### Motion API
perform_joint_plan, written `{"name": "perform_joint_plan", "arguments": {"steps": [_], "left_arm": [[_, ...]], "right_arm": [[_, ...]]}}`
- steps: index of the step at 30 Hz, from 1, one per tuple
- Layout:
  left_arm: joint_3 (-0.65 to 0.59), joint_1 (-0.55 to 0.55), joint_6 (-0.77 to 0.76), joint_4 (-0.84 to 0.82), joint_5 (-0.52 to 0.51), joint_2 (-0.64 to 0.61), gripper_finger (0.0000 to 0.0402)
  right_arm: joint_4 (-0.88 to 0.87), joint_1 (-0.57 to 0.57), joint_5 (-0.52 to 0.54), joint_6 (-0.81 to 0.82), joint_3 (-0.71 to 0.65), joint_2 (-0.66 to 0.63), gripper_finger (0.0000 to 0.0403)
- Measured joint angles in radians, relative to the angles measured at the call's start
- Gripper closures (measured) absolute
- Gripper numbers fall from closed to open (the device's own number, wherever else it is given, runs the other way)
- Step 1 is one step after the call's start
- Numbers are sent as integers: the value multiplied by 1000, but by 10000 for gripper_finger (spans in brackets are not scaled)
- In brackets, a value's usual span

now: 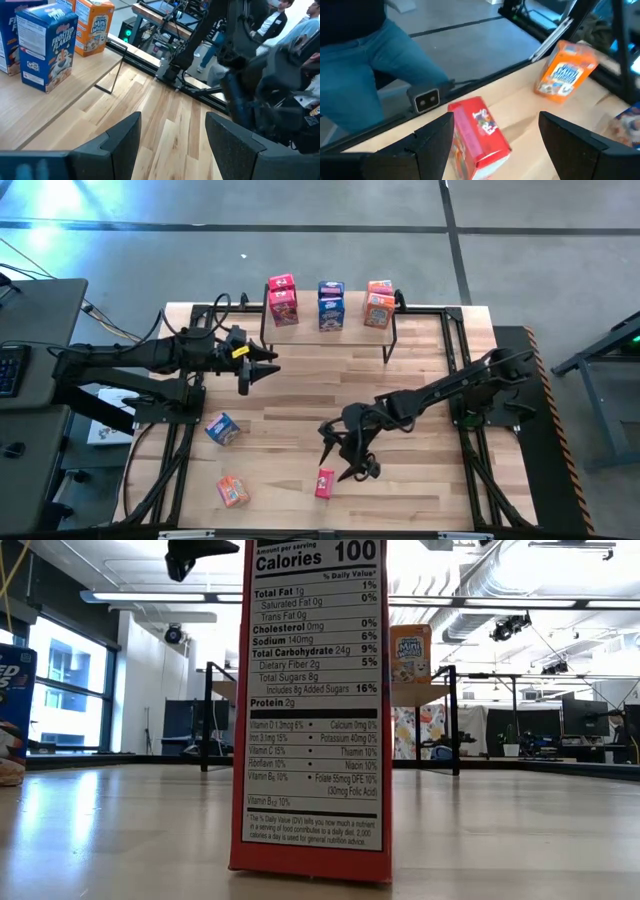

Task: Stack cereal on shelf
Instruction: Put the red cereal box on the shelf aligned with the other red cereal boxes

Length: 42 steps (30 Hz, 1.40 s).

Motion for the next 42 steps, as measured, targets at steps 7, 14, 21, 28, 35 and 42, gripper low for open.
{"name": "perform_joint_plan", "arguments": {"steps": [7,14,21,28,35,42], "left_arm": [[0,0,-1,5,0,28,190],[0,0,-1,1,1,64,190],[0,0,-1,6,1,79,190],[0,0,-17,3,2,80,190],[0,0,-18,4,2,80,190],[0,0,-18,3,2,80,190]], "right_arm": [[13,0,-2,0,0,56,118],[20,0,-54,-1,0,90,118],[45,0,-49,-8,0,111,118],[61,-2,-48,-8,0,153,118],[65,-2,-48,-8,0,154,118],[62,-2,-45,2,0,181,139]]}}
